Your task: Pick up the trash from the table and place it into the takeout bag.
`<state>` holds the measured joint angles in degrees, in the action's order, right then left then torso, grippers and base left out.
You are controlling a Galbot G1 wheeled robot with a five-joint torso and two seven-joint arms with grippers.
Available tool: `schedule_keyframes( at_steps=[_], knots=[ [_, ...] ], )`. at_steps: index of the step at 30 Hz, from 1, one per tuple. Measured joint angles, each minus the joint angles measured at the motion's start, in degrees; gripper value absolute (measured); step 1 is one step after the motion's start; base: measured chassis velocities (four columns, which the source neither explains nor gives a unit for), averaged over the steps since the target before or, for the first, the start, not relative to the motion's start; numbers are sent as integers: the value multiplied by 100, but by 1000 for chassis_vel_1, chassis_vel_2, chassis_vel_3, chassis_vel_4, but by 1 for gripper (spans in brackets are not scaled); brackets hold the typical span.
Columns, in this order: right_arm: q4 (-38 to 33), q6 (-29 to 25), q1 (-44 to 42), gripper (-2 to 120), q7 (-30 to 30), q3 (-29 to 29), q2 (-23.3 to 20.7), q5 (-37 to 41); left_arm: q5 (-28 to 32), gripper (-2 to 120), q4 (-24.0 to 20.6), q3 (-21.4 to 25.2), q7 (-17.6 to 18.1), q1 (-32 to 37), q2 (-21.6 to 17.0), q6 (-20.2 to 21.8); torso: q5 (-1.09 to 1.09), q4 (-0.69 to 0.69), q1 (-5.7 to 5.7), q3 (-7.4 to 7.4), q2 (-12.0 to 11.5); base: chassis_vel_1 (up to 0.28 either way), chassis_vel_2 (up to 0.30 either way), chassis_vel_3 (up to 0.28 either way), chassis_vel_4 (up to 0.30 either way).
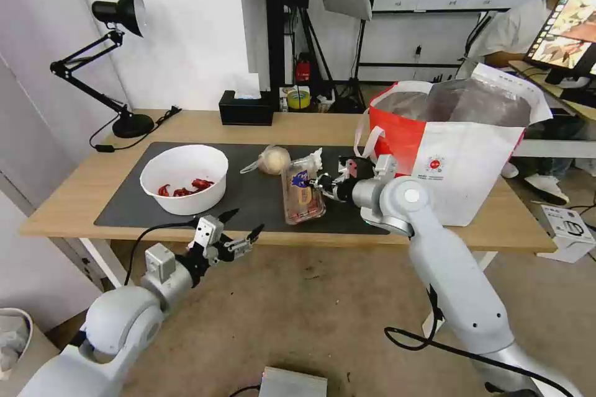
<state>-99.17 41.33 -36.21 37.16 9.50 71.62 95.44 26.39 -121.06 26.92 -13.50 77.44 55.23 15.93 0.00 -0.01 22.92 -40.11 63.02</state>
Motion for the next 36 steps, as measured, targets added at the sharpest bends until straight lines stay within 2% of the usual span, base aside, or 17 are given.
schedule_keyframes(
  at_steps=[8,19,34,36],
  knots=[
    [-247,-25,398,0,17,91,-45,258,2,100,-178,397,3,368,133,-67,0,3,0,1,0,0,0,0,0],
    [-582,-238,892,0,55,513,-368,541,16,100,-232,496,19,470,273,-81,0,1,0,1,0,0,0,0,0],
    [-674,-606,1180,0,17,1365,-1002,425,48,100,-236,600,111,531,349,-95,1,1,-1,0,0,0,0,0,0],
    [-605,-684,1179,0,-84,1628,-1300,326,41,100,-199,560,113,528,407,-99,2,0,-1,0,1,0,0,0,0]
  ],
)
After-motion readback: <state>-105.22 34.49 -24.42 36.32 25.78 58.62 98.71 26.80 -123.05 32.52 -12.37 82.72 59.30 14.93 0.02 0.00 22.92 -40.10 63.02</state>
